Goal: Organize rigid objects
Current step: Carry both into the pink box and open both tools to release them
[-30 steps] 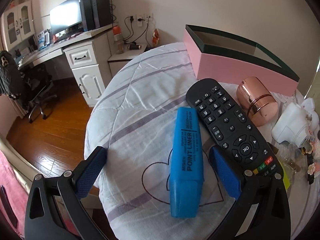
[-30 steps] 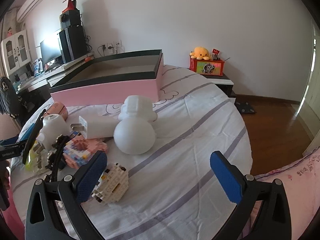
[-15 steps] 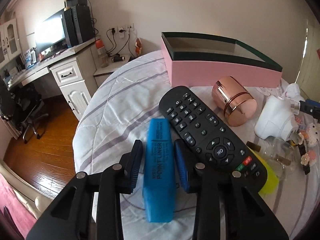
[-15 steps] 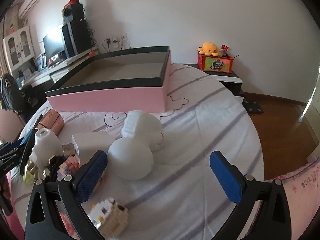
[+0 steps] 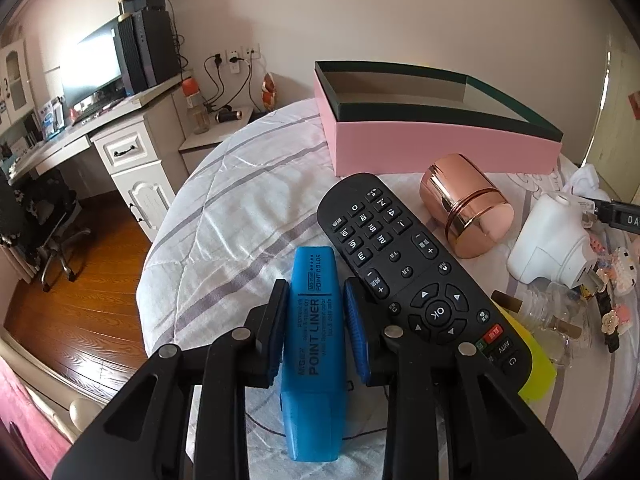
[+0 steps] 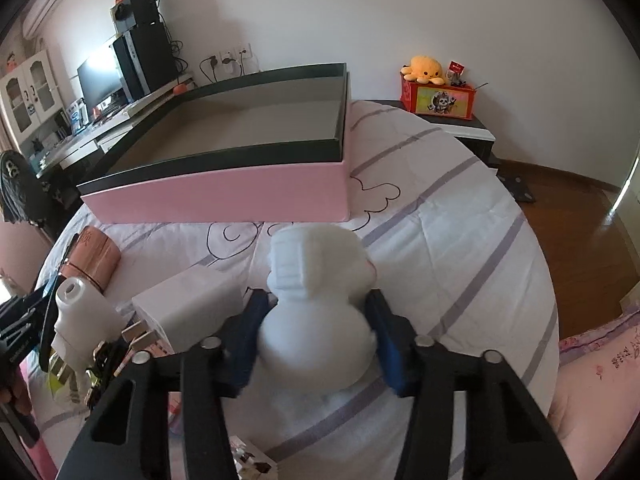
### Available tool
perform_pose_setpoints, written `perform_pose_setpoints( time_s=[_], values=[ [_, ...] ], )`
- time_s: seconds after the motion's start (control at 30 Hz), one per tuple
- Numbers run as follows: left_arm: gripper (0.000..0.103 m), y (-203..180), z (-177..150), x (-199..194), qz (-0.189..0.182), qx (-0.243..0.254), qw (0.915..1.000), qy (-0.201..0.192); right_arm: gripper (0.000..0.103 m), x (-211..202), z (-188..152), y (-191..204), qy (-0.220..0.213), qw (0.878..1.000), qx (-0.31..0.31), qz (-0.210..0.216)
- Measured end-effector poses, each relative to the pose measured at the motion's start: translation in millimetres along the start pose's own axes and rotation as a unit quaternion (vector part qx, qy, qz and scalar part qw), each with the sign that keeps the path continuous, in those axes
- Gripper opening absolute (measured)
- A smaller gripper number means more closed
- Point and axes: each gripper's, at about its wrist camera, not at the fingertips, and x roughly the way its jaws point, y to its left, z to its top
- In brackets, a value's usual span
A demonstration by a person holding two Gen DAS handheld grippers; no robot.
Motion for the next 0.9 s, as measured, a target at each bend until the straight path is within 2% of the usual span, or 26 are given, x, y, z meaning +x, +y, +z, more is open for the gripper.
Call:
perform_pose_setpoints(
  time_s=[0.6,0.77,0.9],
  values=[
    [0.026,-2.1,10.0,-21.3,-0.033,-0.002,0.9992,-0.022,0.05,-31.2,9.8,-5.4,-0.039,0.999,-0.01,0.023],
    [0.026,-14.3,35.9,-35.2,-0.054,0.015,0.9972,-0.049,0.05,-35.8,20.2,0.5,-0.049,0.998,-0.022,0.031],
    [0.026,-35.7,69.6,-43.7,-0.062,0.049,0.9939,-0.077,0.05,-37.2,32.1,5.6,-0.056,0.997,-0.032,0.036]
  ],
)
